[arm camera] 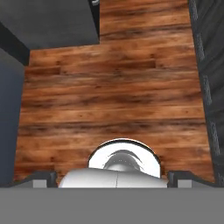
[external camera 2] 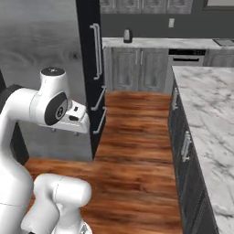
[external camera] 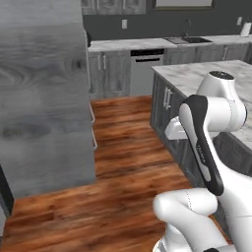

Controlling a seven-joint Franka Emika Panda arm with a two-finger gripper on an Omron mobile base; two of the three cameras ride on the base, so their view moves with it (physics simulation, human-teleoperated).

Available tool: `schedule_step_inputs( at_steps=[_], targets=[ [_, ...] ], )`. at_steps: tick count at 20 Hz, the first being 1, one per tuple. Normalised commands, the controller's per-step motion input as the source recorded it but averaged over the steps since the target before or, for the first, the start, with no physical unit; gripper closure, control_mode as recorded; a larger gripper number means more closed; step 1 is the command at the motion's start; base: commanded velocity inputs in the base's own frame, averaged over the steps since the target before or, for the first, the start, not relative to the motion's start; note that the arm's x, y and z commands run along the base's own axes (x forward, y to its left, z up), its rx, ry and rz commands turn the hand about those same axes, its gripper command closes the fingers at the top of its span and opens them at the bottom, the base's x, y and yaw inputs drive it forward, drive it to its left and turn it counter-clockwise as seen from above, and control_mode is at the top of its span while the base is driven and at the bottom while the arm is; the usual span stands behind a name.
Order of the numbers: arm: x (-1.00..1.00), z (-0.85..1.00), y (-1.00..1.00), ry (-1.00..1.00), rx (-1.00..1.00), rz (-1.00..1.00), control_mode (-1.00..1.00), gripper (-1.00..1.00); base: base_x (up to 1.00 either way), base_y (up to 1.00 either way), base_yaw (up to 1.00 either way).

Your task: Navigate to the microwave.

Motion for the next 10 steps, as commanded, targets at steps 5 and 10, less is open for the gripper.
schedule_step_inputs(
  at_steps=[5,10],
  targets=[
    [0.00,0.00,0.00,0.00,0.00,0.00,1.00,-1.00,1.00,0.00,0.00],
    [0.00,0.00,0.00,0.00,0.00,0.00,1.00,-1.00,1.00,0.00,0.00]
  ],
)
